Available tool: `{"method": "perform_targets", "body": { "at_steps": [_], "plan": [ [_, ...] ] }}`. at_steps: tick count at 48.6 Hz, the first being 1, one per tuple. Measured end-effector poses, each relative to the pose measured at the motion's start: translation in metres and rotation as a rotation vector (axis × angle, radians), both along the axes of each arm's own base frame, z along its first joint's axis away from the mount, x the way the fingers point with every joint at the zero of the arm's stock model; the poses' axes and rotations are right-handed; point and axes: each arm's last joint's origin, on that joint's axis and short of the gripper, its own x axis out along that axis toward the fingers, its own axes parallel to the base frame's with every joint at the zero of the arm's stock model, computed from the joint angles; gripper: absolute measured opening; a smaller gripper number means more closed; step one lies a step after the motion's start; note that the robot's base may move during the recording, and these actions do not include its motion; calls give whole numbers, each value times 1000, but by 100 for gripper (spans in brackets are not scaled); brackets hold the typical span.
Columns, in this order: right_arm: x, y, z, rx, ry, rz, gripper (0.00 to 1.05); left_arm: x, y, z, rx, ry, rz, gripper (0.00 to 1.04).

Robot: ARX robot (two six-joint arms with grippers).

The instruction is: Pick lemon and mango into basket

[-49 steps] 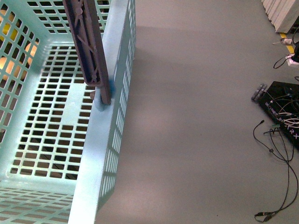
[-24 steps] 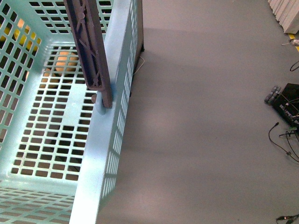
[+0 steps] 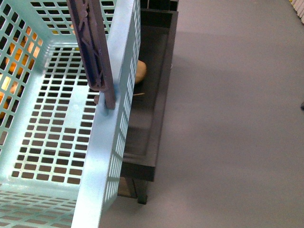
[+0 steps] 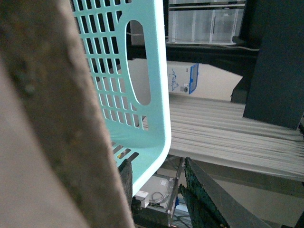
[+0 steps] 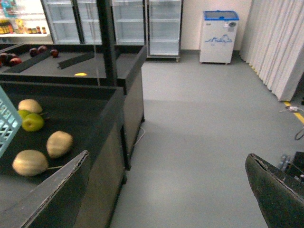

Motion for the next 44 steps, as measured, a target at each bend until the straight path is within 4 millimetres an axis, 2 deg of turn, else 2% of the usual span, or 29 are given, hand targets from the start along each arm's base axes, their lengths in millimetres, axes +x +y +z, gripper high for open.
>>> {"method": "perform_targets", "body": {
  "at_steps": [44],
  "plan": [
    [0, 0, 0, 0, 0, 2, 96, 0, 0, 0, 1, 0, 0, 31]
  ]
}}
